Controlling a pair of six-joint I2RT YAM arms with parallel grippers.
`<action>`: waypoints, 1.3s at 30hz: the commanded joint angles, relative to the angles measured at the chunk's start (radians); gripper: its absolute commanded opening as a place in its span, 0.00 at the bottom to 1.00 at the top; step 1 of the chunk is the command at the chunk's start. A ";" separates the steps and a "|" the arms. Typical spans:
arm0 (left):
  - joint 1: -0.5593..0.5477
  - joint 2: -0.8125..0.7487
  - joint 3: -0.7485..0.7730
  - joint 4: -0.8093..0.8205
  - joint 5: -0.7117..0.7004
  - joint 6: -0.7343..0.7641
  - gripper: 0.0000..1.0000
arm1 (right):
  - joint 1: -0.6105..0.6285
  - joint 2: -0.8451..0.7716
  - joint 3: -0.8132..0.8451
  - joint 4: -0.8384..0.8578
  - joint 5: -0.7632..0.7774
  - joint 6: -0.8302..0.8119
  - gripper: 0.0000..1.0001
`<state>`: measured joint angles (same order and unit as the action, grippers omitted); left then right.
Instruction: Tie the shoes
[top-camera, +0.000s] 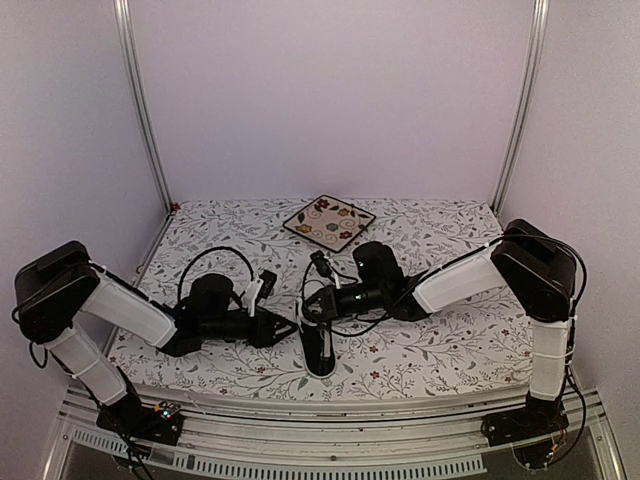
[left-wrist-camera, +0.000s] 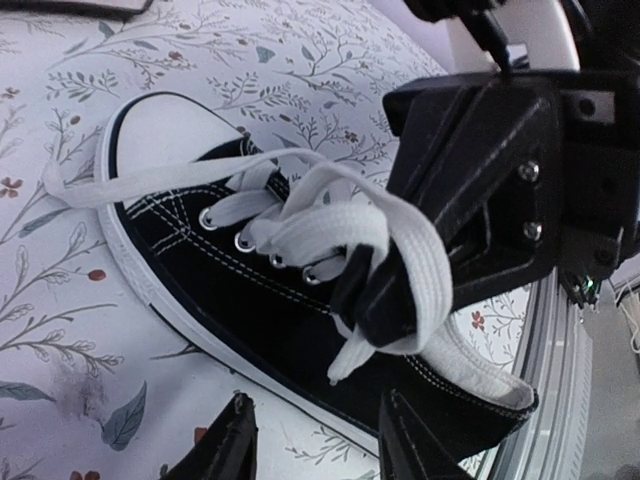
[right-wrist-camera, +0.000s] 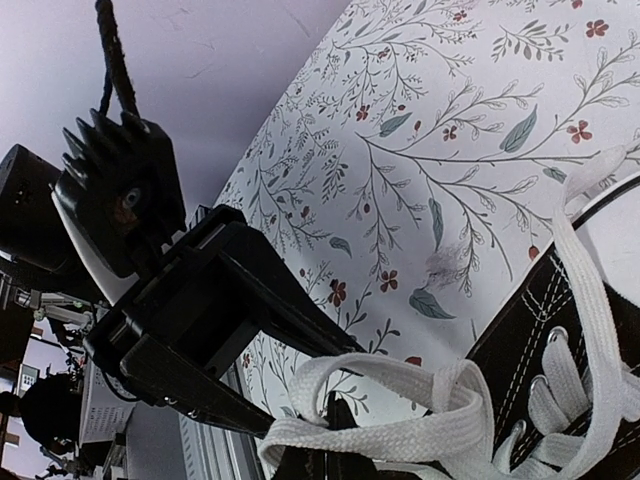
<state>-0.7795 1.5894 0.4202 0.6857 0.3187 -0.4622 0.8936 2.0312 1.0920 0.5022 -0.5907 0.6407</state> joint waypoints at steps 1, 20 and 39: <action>-0.021 0.034 0.041 0.076 -0.015 0.038 0.38 | -0.006 0.024 -0.001 0.021 -0.021 0.012 0.02; -0.052 0.136 0.113 0.096 0.006 0.018 0.00 | -0.013 0.021 0.000 0.008 -0.009 0.025 0.02; -0.052 -0.022 0.022 -0.210 -0.060 -0.167 0.00 | -0.016 -0.275 -0.064 -0.429 0.213 -0.183 0.52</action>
<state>-0.8234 1.5925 0.4553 0.5964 0.2371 -0.5968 0.8825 1.8393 1.0191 0.2089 -0.4450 0.5472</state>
